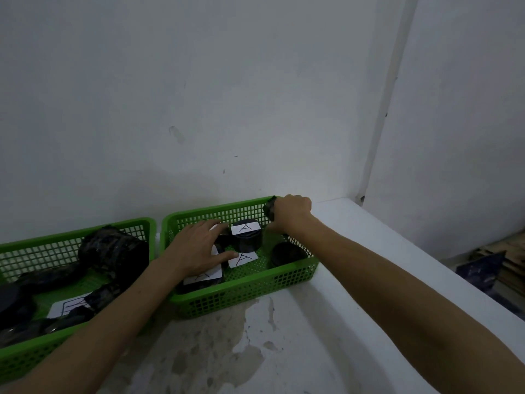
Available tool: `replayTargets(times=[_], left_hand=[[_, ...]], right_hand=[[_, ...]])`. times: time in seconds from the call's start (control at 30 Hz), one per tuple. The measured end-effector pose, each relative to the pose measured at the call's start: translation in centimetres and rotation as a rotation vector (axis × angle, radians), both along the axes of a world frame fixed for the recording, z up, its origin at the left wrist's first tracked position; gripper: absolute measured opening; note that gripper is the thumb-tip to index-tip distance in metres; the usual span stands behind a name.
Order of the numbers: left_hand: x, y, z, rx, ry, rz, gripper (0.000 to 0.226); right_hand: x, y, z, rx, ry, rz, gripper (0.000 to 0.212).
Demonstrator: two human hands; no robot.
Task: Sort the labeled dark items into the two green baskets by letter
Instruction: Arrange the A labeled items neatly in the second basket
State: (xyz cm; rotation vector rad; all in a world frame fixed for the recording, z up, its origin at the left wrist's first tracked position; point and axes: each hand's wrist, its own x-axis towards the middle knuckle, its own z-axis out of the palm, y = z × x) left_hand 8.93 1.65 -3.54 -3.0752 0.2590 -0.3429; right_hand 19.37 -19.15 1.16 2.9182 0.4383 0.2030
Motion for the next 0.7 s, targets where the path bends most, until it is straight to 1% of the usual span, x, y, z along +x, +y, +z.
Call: replayTargets(times=[0.1, 0.2, 0.27, 0.4, 0.5, 0.63, 0.7], left_hand=[[-0.5, -1.0, 1.3, -0.017, -0.043, -0.012, 0.112], [-0.9, -2.2, 2.7, -0.052, -0.111, -0.035, 0.099], [-1.2, -3.0, 3.5, -0.087, -0.158, -0.051, 0.096], [-2.3, -4.2, 5.2, -0.112, -0.239, -0.089, 0.104], [-3.4, -4.6, 6.5, -0.107, -0.316, -0.113, 0.104], [-5.2, -4.4, 8.1, -0.110, -0.416, -0.144, 0.094], [-5.9, -4.1, 8.9, -0.100, -0.455, -0.168, 0.086]], right_hand=[[-1.0, -1.5, 2.6, 0.123, 0.004, 0.007, 0.055], [-2.1, -2.9, 5.2, 0.263, 0.085, 0.030, 0.056], [-2.9, -3.7, 6.8, 0.360, 0.160, 0.063, 0.051], [-4.9, -4.7, 9.2, 0.533, 0.329, 0.145, 0.046], [-6.3, -5.4, 10.3, 0.654, 0.471, 0.204, 0.042], [-8.0, -6.1, 10.9, 0.776, 0.598, 0.286, 0.028], [-8.6, -6.1, 11.1, 0.801, 0.659, 0.323, 0.027]])
